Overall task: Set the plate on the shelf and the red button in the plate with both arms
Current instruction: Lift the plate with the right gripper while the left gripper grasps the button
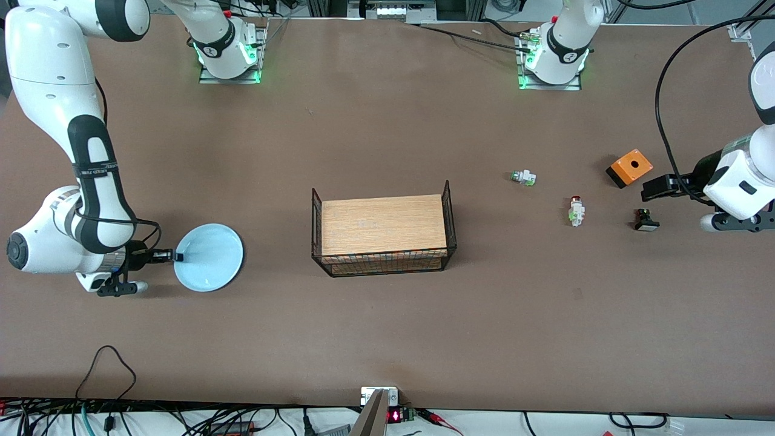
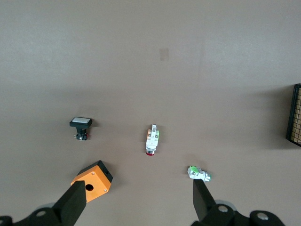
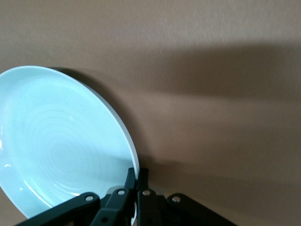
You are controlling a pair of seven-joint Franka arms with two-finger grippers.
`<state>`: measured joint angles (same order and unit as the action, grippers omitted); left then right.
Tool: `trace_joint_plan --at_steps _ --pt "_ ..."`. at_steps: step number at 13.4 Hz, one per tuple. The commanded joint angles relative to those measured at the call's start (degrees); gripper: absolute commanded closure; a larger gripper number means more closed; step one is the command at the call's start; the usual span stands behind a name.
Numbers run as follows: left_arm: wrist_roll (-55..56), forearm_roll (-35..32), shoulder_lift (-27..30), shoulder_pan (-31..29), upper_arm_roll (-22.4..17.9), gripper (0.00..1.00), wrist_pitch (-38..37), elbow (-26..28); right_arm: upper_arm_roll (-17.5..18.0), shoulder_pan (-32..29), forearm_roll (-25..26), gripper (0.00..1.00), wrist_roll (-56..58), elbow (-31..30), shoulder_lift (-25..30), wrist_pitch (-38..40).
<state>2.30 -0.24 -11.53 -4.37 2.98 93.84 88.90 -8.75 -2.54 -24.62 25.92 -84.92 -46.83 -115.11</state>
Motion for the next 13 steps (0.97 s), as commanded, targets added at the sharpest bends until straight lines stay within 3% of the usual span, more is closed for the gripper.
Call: trace_joint_plan --at_steps 1,8,13 --pt "0.78 -0.73 0.46 0.15 0.10 0.00 -1.03 -2.15 0.31 -0.62 -0.43 1.00 -1.31 0.10 1.91 4.00" --pt "-0.37 -0.46 0.20 -0.29 0.10 0.00 -1.20 -1.36 -0.65 -0.36 0.36 1.00 -6.22 1.32 12.45 21.66" --pt "-0.37 -0.73 -1.82 -0.20 0.10 0.00 -0.59 1.96 0.22 0.34 0.89 1.00 -20.27 17.13 13.17 40.29"
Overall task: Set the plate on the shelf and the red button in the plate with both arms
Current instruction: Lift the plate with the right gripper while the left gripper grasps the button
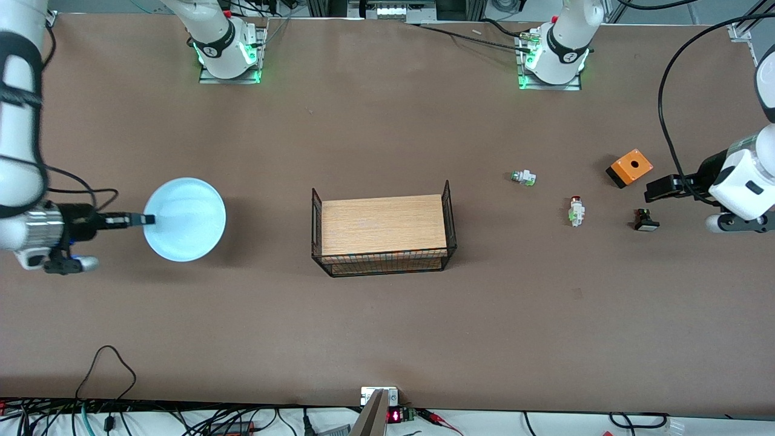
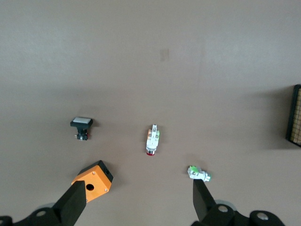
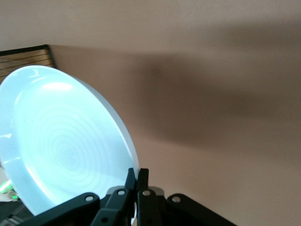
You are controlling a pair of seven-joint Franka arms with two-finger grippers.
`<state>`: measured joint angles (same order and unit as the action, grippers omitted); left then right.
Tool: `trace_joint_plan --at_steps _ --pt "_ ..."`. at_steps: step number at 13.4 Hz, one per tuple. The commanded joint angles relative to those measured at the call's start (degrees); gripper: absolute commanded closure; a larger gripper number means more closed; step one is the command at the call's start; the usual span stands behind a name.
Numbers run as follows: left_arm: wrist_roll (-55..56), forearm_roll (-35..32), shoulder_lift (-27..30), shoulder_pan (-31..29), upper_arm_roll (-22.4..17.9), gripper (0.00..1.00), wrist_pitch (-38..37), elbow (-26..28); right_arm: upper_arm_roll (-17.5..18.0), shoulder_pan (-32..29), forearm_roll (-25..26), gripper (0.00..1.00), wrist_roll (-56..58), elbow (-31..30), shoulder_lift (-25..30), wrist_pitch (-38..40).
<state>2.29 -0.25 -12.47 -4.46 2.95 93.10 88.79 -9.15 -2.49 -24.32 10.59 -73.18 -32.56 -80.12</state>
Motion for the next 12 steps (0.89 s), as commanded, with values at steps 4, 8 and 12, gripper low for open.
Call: trace_joint_plan --at_steps 4,8,12 --pt "-0.36 -0.71 -1.94 0.50 0.13 0.00 9.09 9.71 0.53 4.84 0.32 1.00 -13.99 9.54 -0.67 9.63" --pt "-0.27 -0.54 -1.94 0.51 0.21 0.00 25.60 22.18 0.53 11.00 -4.85 1.00 -28.74 9.72 1.27 9.29" --pt "-0.27 -0.54 -3.69 0.51 0.21 0.00 34.33 29.67 0.53 16.98 -5.74 1.00 -35.97 11.56 1.97 8.58"
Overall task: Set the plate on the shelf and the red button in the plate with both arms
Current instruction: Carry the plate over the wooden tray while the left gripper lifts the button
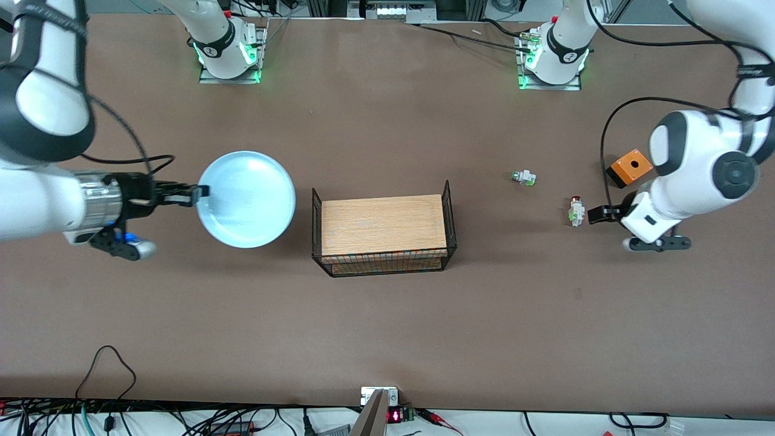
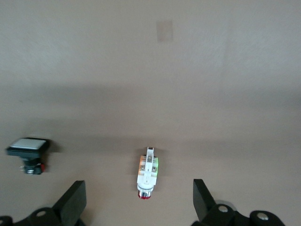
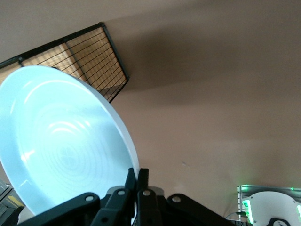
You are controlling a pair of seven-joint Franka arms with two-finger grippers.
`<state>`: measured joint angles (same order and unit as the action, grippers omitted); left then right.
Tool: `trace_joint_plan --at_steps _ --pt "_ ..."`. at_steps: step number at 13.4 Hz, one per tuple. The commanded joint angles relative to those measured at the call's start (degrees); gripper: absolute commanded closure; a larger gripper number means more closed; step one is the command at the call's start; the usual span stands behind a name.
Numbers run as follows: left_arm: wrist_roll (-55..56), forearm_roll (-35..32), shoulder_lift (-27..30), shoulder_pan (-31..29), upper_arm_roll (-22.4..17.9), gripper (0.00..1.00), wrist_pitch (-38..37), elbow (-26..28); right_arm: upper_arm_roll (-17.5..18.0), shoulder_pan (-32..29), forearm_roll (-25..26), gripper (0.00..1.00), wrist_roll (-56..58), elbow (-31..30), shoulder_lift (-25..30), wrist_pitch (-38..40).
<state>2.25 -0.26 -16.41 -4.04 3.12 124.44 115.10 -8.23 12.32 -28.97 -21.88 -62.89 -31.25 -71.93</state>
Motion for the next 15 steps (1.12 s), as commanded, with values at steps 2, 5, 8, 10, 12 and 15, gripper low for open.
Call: trace_joint_plan --at_steps 2,5,8,10,12,15 --pt "-0.40 -0.62 -2.38 0.08 0.04 0.00 3.44 3.55 -0.29 5.32 -1.00 1.00 -5.54 1.46 0.66 -2.41" --pt "-2.33 -0.54 -3.98 -0.09 0.30 0.00 9.12 7.92 -0.47 10.33 -0.39 1.00 -9.83 1.28 0.66 -6.63" --pt "-2.33 -0.54 -4.33 -0.09 0.39 0.00 16.09 12.51 -0.47 15.34 2.94 1.00 -13.01 0.32 -0.04 -13.22" --pt "-2.51 -0.54 -4.68 -0.09 0.39 0.00 18.46 14.01 -0.47 16.94 3.48 1.00 -13.19 -2.13 -0.22 -17.00" --pt "-3.90 -0.62 -5.82 -0.09 0.39 0.00 18.83 14.19 -0.56 18.17 3.65 1.00 -13.19 -5.38 -0.22 -20.61" --pt "-6.20 -0.54 -6.52 -0.44 0.39 0.39 18.91 14.10 -0.47 19.66 6.29 0.99 -13.10 -7.32 -0.22 -23.34"
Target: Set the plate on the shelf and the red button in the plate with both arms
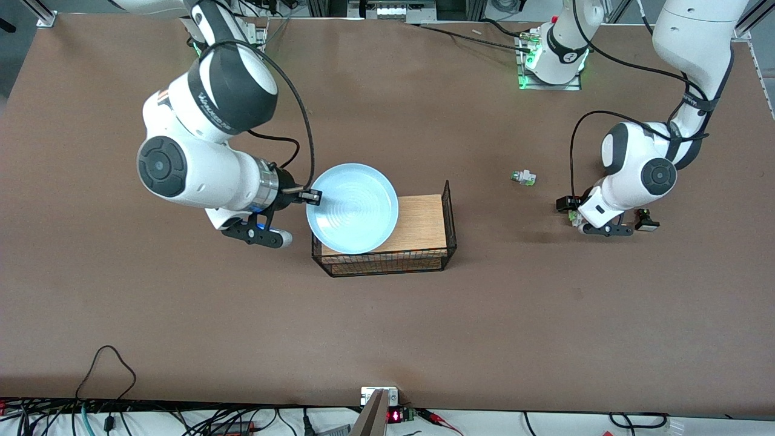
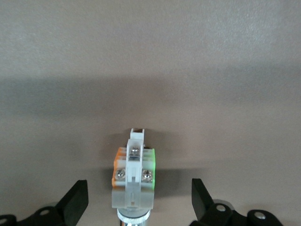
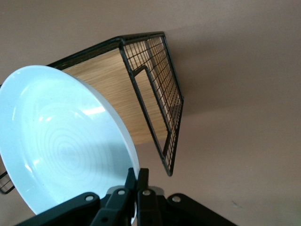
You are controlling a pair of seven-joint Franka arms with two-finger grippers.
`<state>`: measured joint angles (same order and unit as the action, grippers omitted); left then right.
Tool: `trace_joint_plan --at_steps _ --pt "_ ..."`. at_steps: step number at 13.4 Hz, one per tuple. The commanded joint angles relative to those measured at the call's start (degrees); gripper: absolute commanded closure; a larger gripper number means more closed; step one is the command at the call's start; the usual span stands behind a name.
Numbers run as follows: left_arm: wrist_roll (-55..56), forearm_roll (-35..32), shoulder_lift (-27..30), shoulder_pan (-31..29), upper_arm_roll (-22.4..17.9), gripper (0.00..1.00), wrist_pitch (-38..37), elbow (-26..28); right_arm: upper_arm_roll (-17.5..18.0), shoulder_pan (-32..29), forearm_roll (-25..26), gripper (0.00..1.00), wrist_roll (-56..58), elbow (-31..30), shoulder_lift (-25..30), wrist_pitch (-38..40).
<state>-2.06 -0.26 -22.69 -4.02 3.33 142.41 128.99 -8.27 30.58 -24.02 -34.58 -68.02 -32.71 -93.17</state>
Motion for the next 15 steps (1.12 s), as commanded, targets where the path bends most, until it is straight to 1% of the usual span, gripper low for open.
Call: trace_joint_plan --at_steps 1,2,3,5,6,7,9,11,15 --pt "-1.38 -0.45 -0.16 -0.55 0.19 0.57 0.76 0.12 -0.43 1.58 1.43 0.99 -0.40 -3.08 1.33 -2.97" --pt "-1.11 -0.45 -0.16 -0.46 0.19 0.69 0.59 -0.05 -0.43 1.76 1.43 0.99 -0.40 -3.70 1.42 -3.85" --pt "-1.11 -0.44 -0.08 -0.46 0.19 0.78 0.50 -0.23 -0.43 2.28 1.43 1.00 -0.40 -3.96 1.50 -4.29" --pt "-1.02 -0.44 -0.08 -0.46 0.19 0.89 0.50 -0.58 -0.52 3.34 1.43 1.00 -0.48 -4.58 1.59 -5.00" --pt "-1.02 -0.36 0.19 -0.55 0.19 0.93 0.50 -0.67 -0.61 3.52 1.52 1.00 -0.48 -4.84 1.85 -5.44" --pt "-0.93 -0.36 0.28 -0.46 0.19 0.94 -0.02 -1.71 -0.69 3.78 1.52 0.99 -0.57 -4.93 2.73 -4.75" --pt "-1.46 -0.36 1.15 -0.81 0.10 0.94 -1.87 -3.91 -0.69 4.22 1.52 0.99 -0.57 -8.87 6.06 -5.08" --pt "-1.29 -0.36 2.99 -0.81 0.10 0.94 -4.93 -6.02 -0.61 4.48 2.48 0.99 -0.57 -10.64 6.16 -7.36" --pt "-1.02 -0.27 3.62 -0.73 0.10 0.94 -16.26 -14.36 -0.61 6.77 2.93 0.99 -0.48 -14.42 5.73 -14.74"
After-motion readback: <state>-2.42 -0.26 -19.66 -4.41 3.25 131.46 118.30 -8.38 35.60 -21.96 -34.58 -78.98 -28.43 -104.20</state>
